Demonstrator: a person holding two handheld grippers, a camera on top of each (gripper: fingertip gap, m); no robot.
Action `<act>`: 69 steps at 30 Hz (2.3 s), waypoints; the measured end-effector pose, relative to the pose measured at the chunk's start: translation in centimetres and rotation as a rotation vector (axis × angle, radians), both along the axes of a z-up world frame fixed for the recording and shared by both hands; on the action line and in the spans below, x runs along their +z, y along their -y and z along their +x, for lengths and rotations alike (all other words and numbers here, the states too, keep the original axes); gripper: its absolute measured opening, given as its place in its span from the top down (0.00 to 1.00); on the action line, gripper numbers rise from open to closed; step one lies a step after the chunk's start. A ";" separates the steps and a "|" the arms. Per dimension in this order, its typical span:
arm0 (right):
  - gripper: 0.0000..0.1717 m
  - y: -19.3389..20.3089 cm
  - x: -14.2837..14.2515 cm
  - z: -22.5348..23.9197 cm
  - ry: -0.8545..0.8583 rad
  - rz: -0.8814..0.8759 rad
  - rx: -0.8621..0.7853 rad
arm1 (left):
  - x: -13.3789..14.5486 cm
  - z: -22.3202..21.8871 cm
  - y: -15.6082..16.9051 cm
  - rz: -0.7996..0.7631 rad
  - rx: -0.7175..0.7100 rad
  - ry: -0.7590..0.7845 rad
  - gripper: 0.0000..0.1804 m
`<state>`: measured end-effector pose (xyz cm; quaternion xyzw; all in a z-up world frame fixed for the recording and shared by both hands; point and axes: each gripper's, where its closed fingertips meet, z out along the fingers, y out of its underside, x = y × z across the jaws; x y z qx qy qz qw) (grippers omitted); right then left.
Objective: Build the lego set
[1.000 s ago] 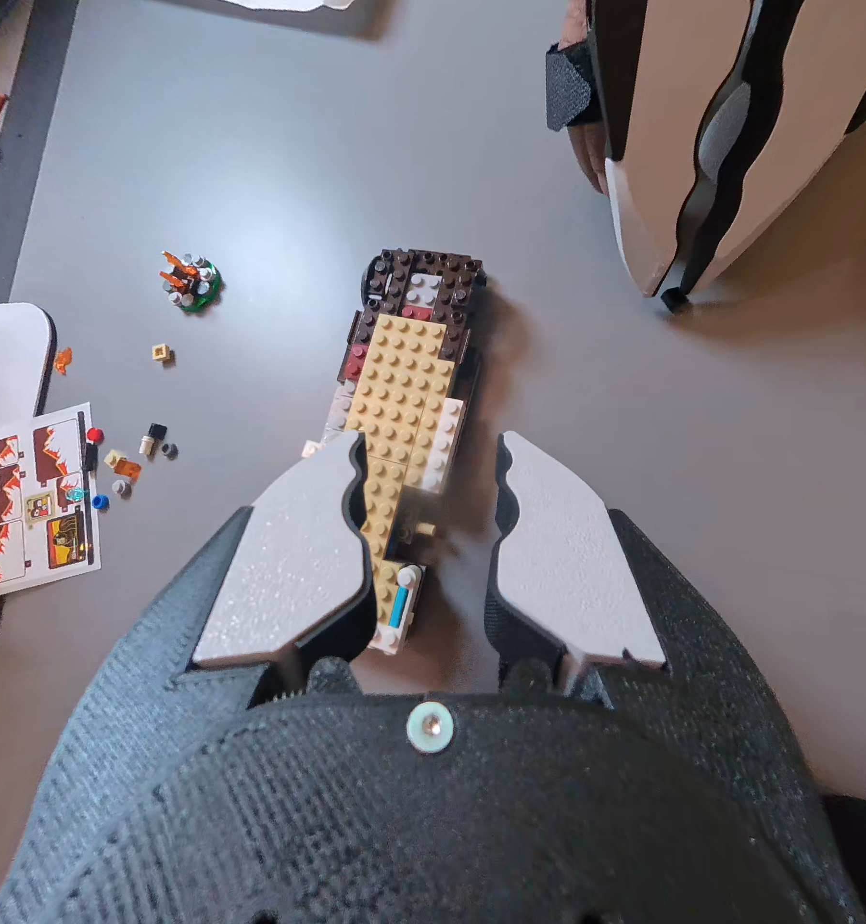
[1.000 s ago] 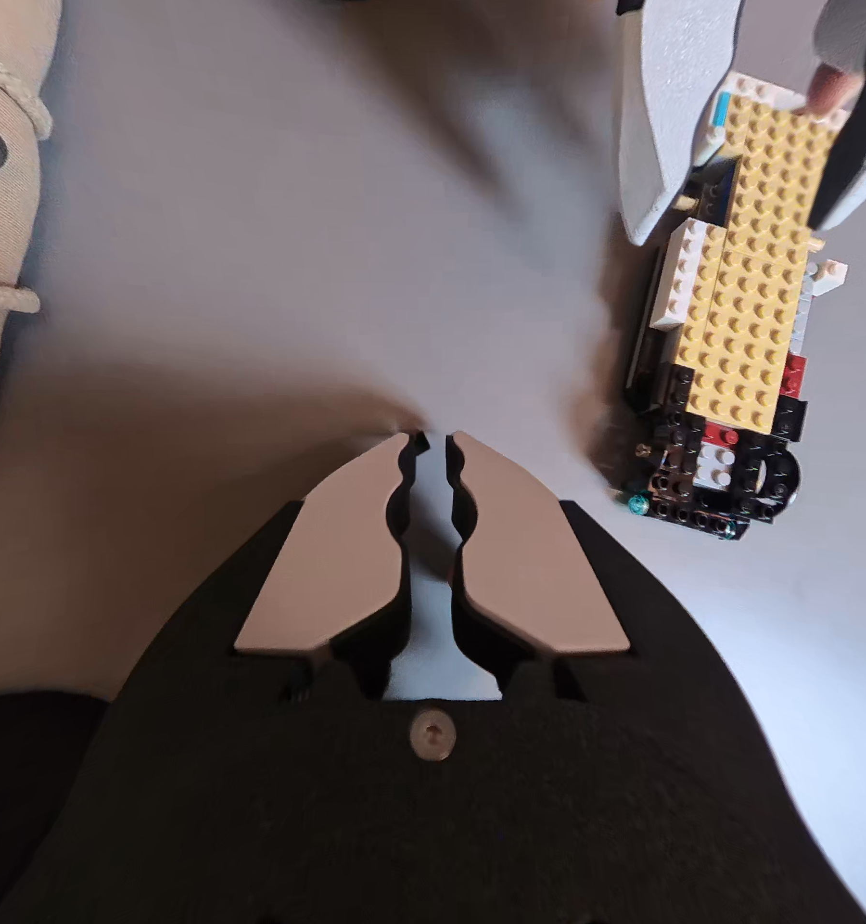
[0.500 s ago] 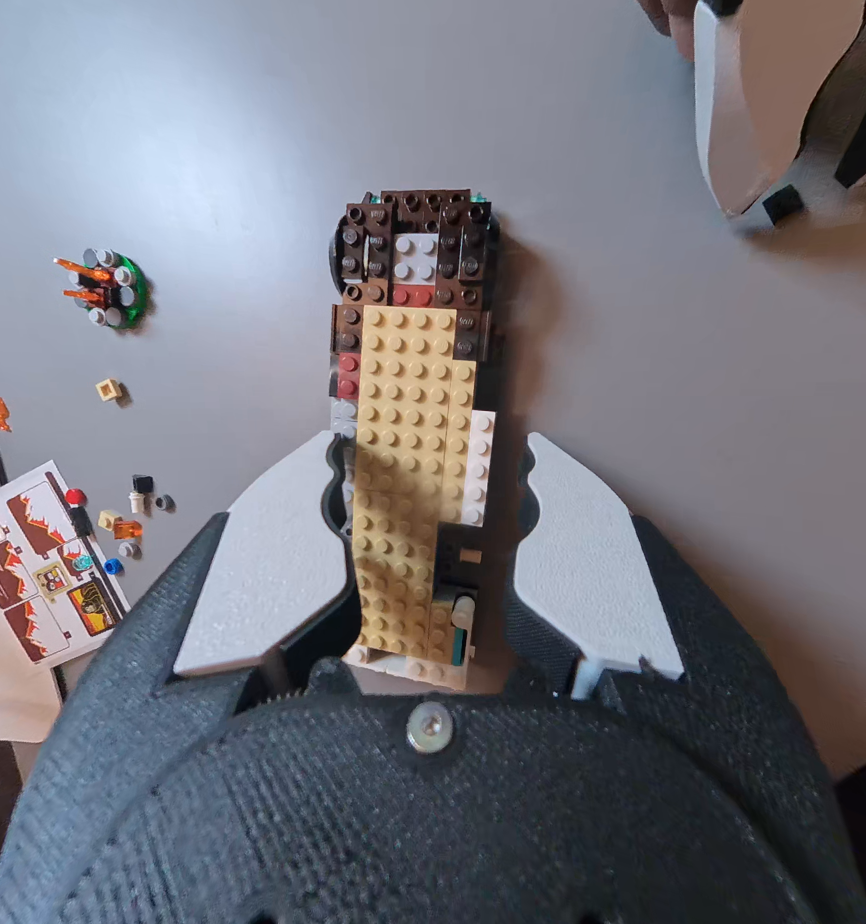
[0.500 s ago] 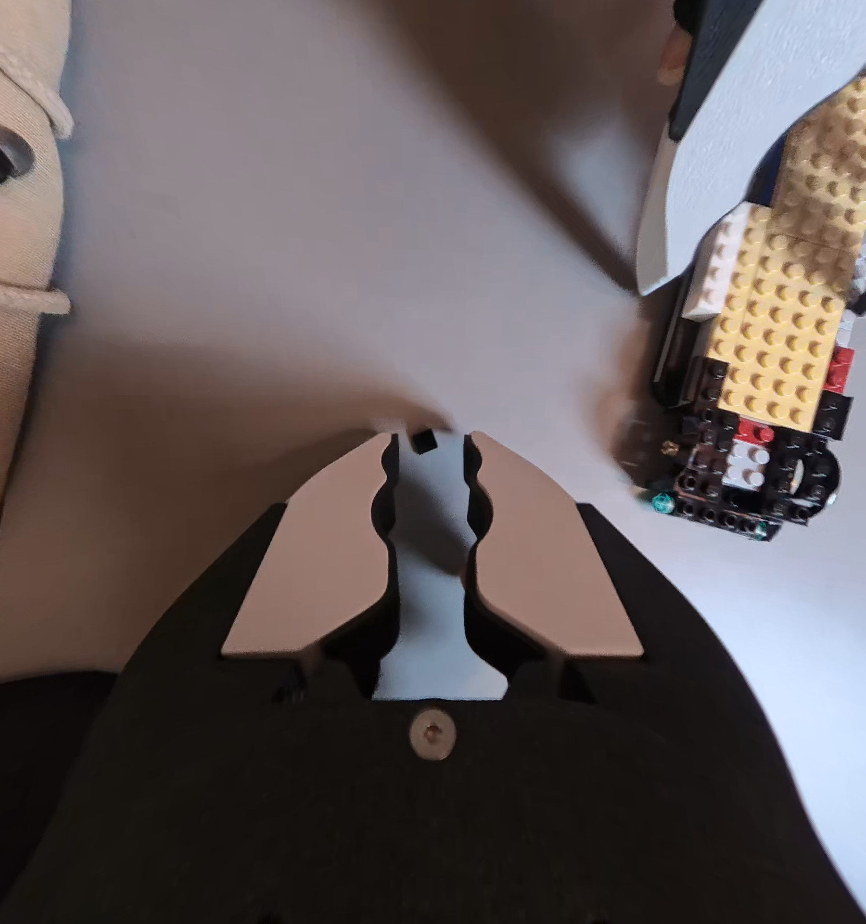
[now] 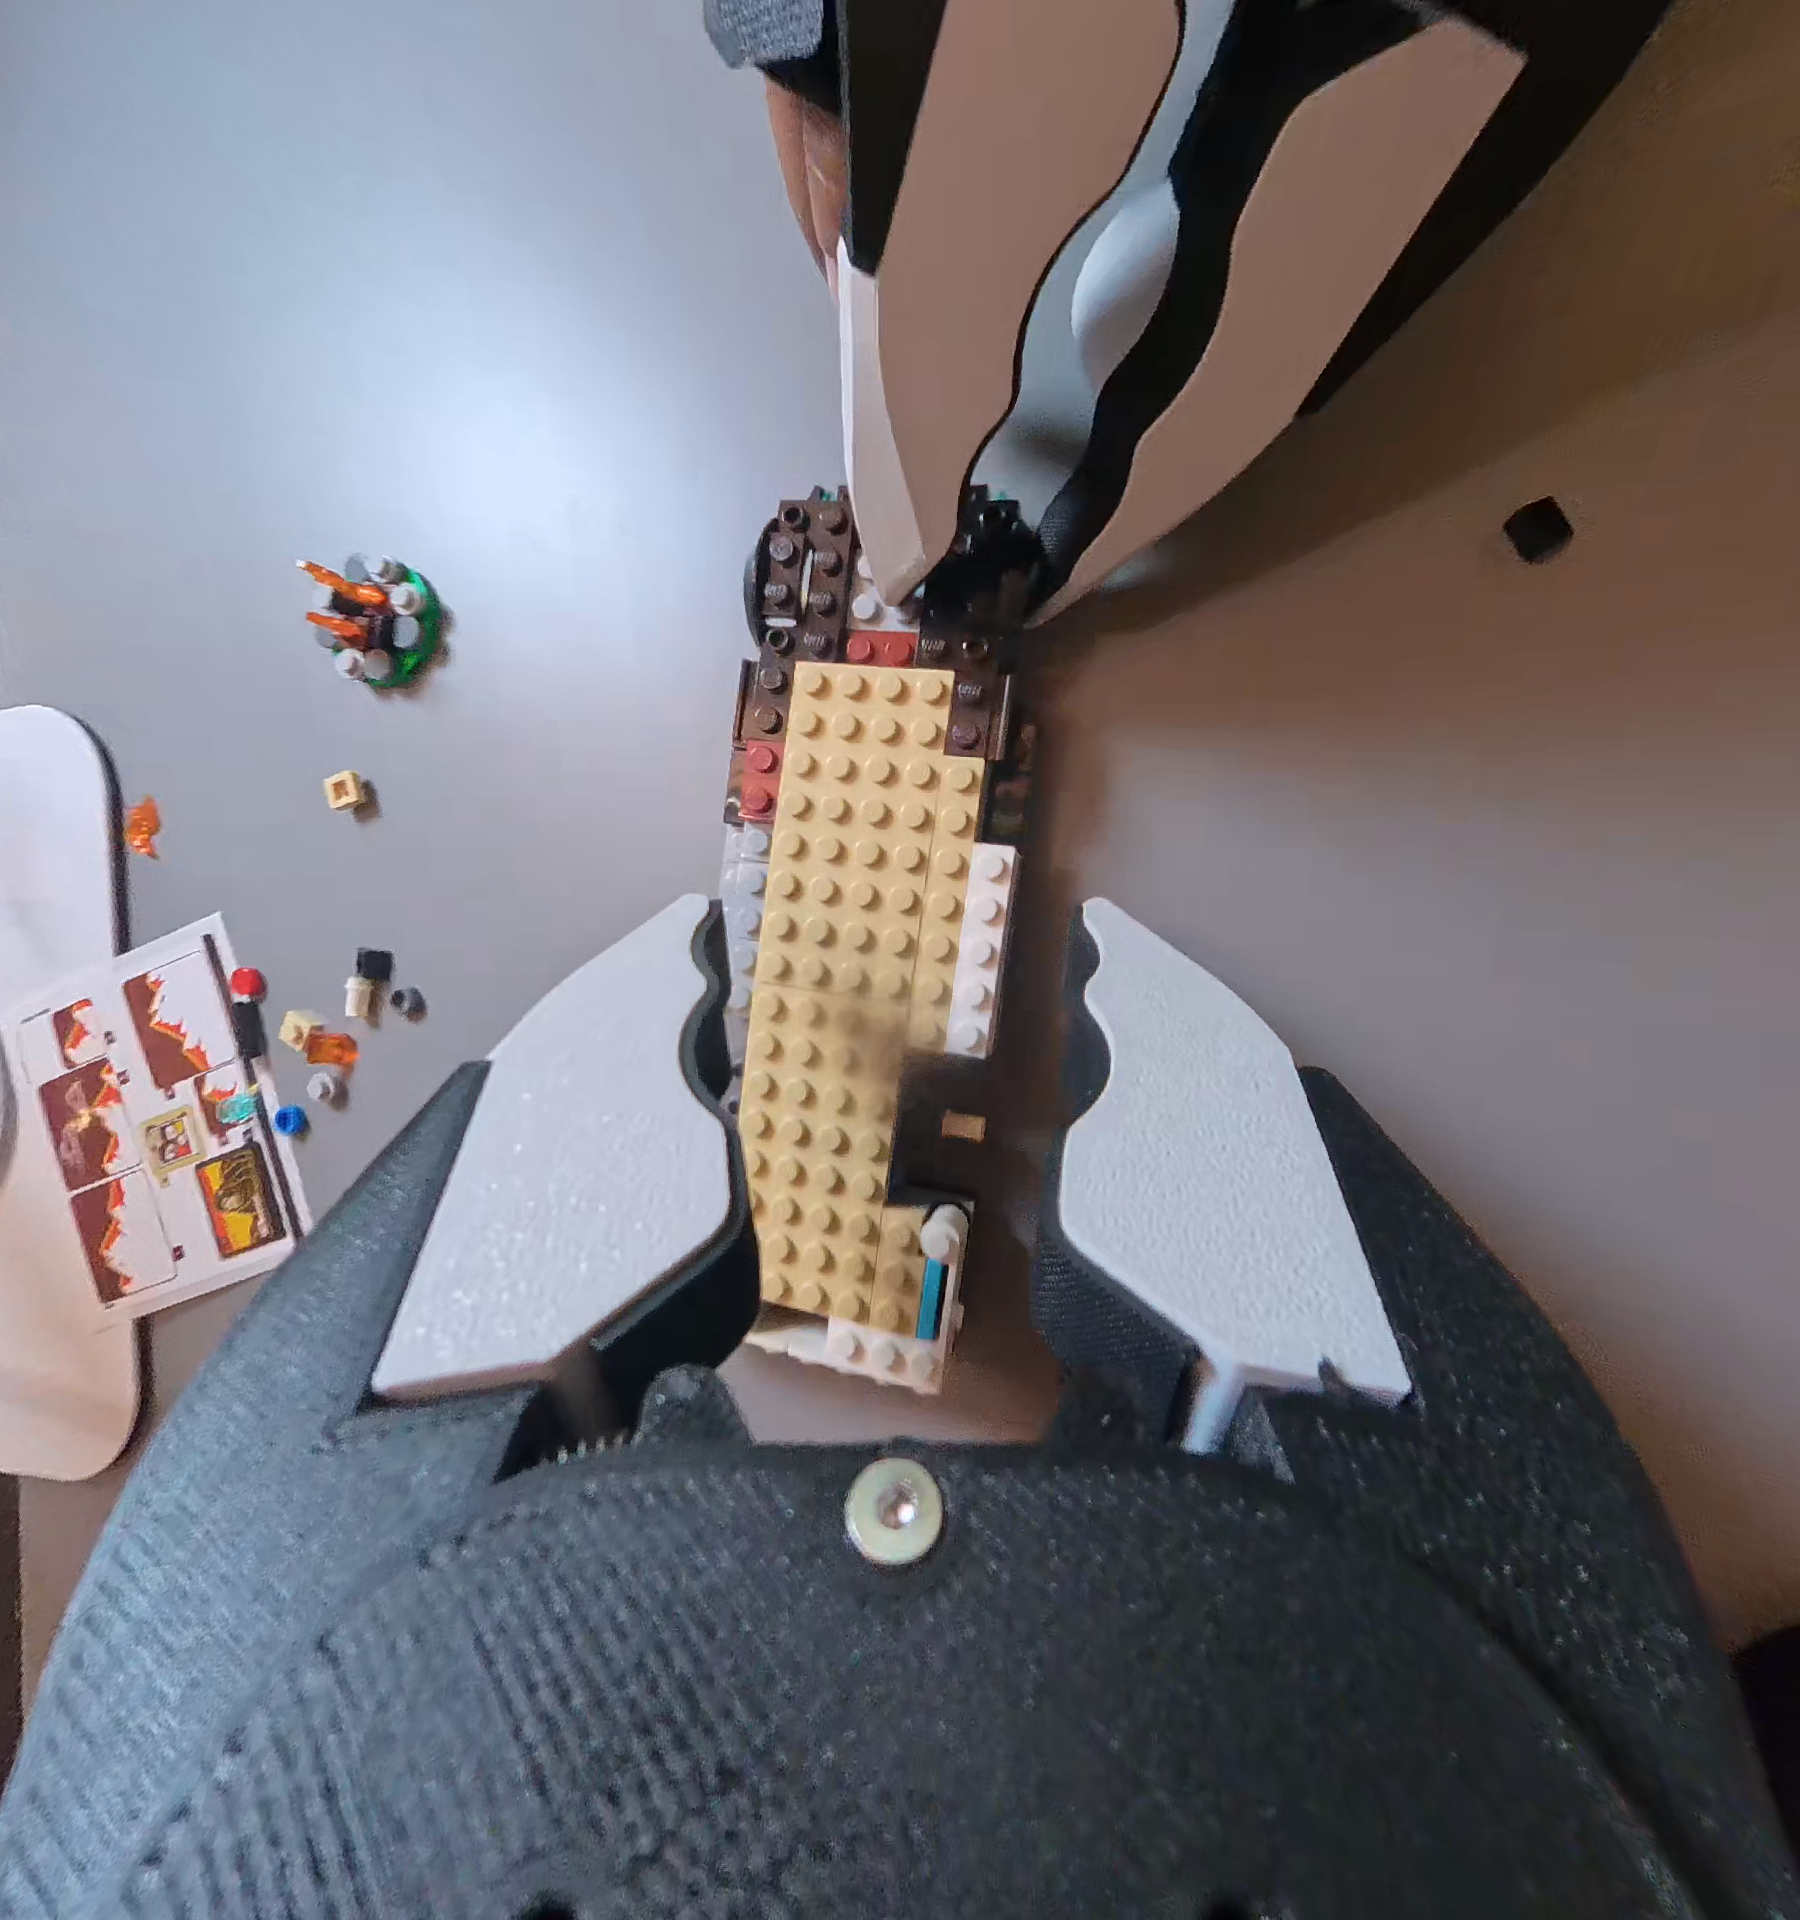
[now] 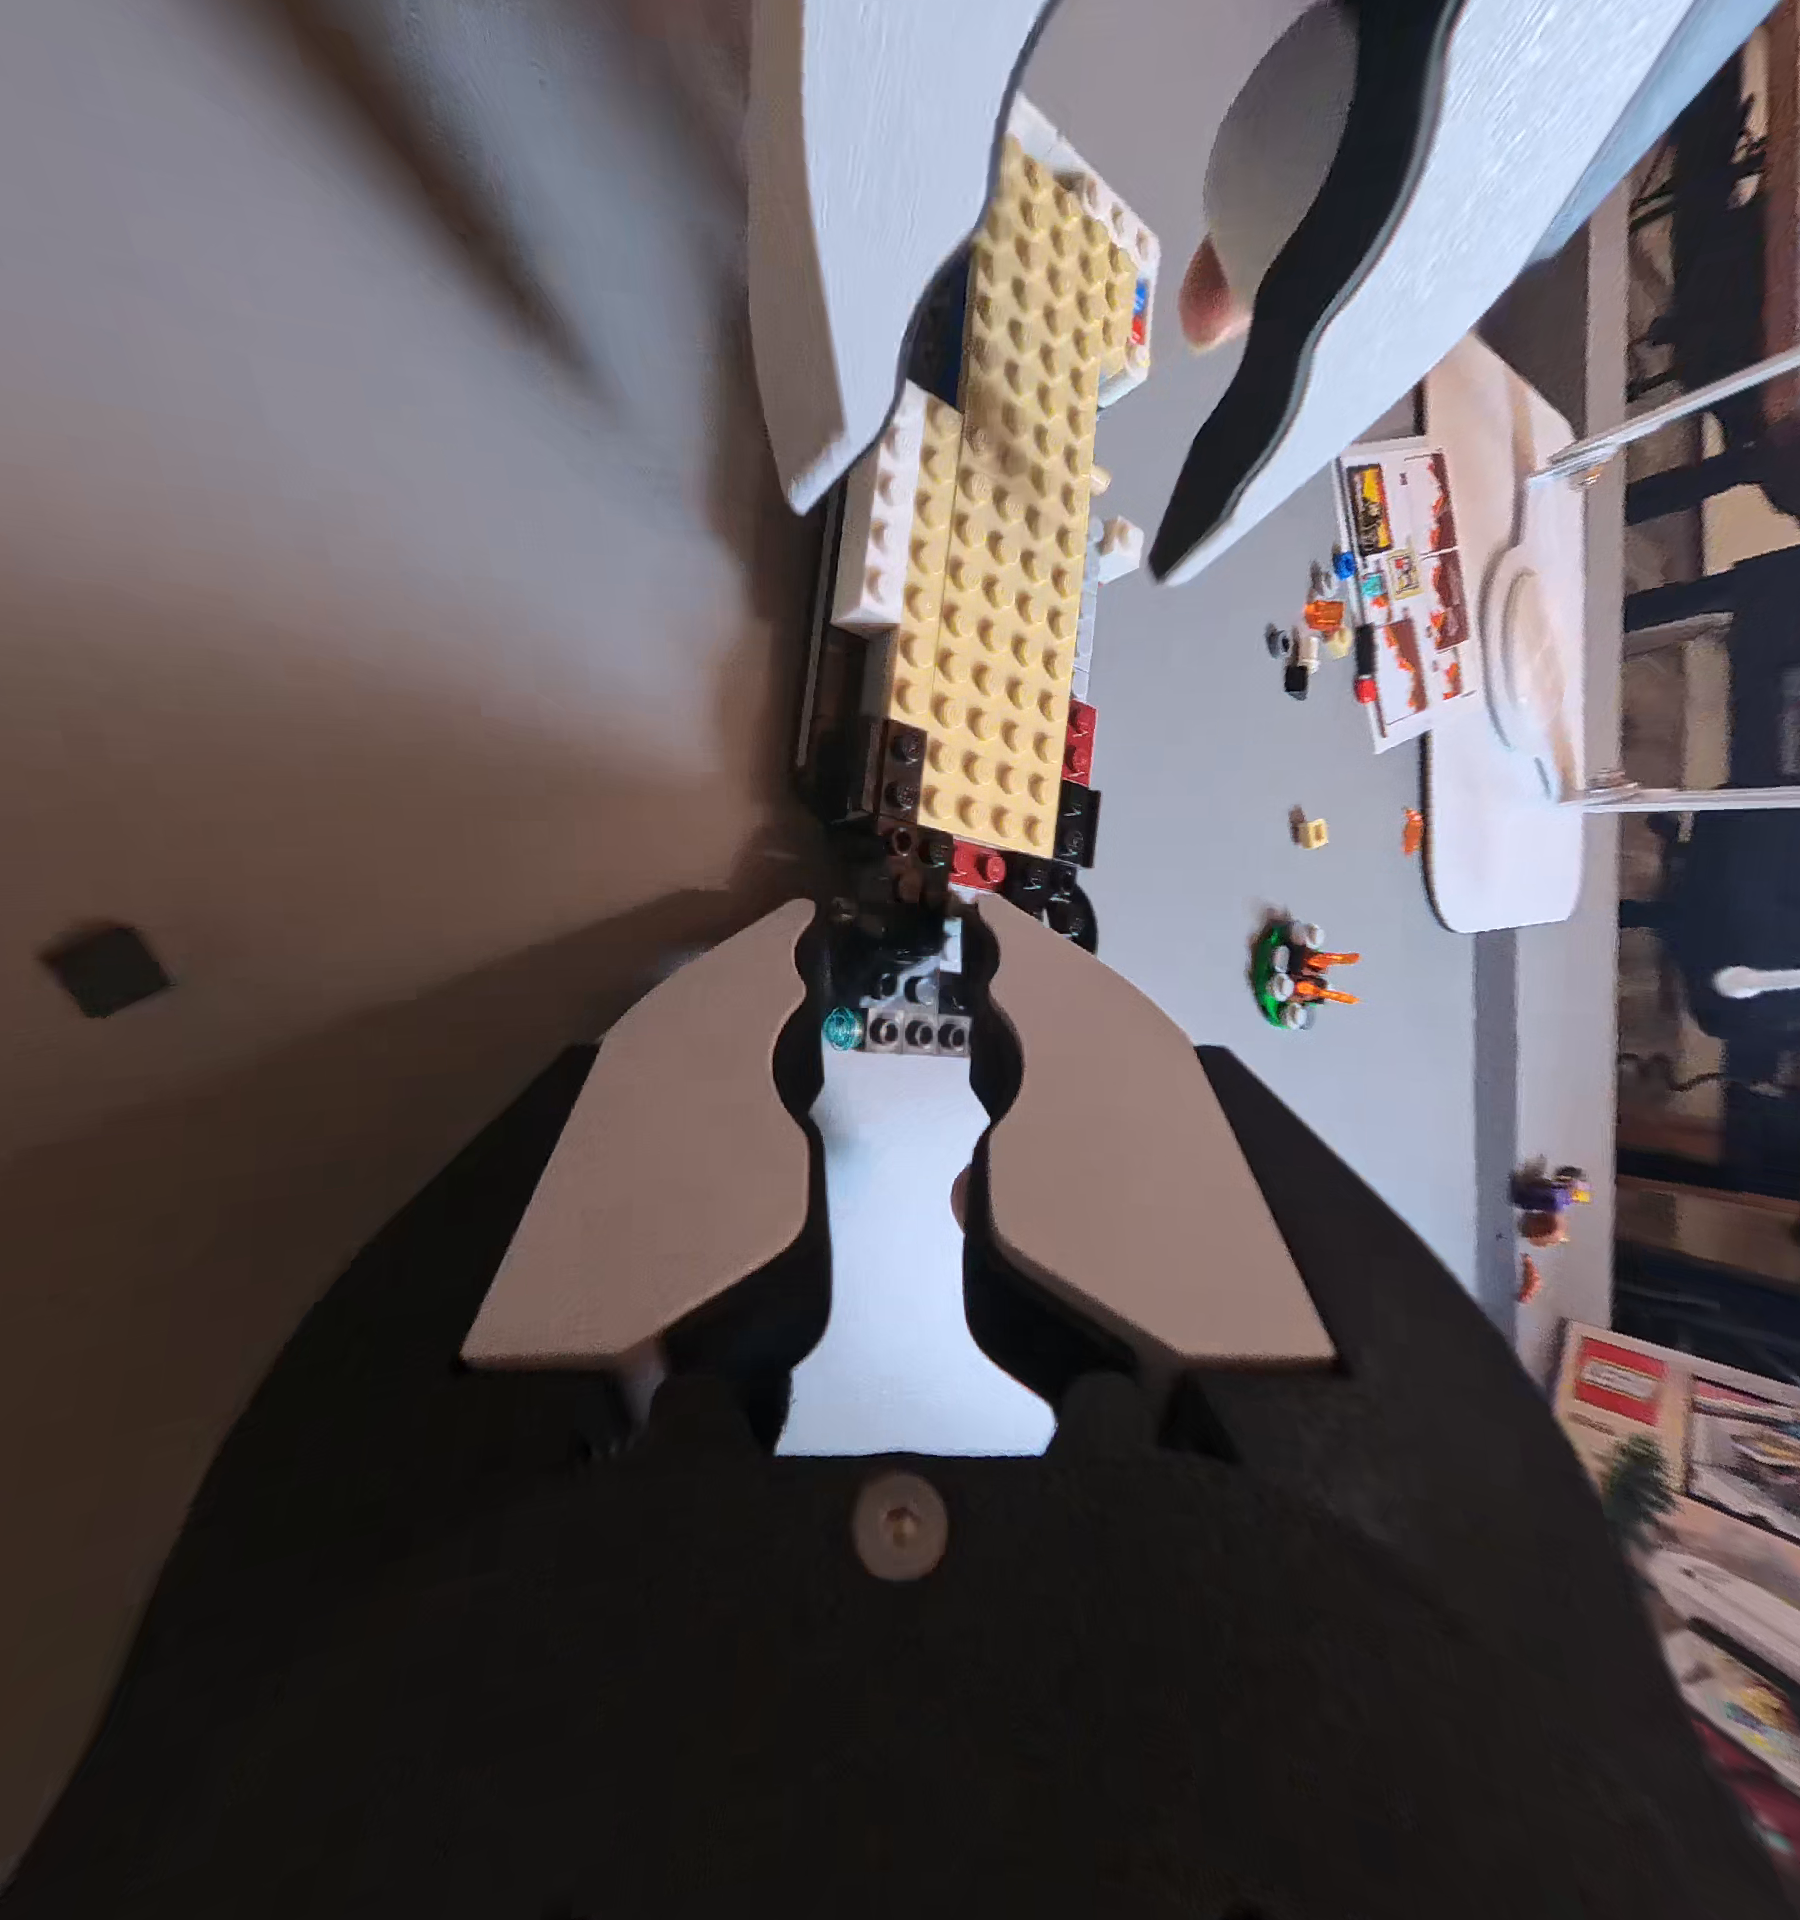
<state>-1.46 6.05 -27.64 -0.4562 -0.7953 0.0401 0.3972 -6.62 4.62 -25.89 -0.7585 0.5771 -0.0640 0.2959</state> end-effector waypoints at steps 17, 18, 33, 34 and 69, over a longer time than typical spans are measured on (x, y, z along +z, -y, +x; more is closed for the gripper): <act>0.88 2.0 3.2 0.4 0.112 -0.906 0.004 | -0.7 -1.2 0.1 0.365 -0.061 -0.253 0.86; 0.88 1.9 3.4 0.4 0.092 -0.919 0.003 | -0.6 -1.2 0.1 0.340 -0.051 -0.248 0.86; 0.84 4.3 1.8 -0.3 -0.031 -0.607 0.094 | -0.6 -0.5 5.3 -0.209 0.051 0.036 0.86; 0.84 4.3 1.8 -0.3 -0.020 -0.619 0.099 | -0.4 -0.7 5.3 -0.194 0.054 0.037 0.85; 0.94 10.0 -1.1 3.9 0.320 -0.599 0.181 | 0.3 -2.6 7.1 0.050 0.099 0.436 0.85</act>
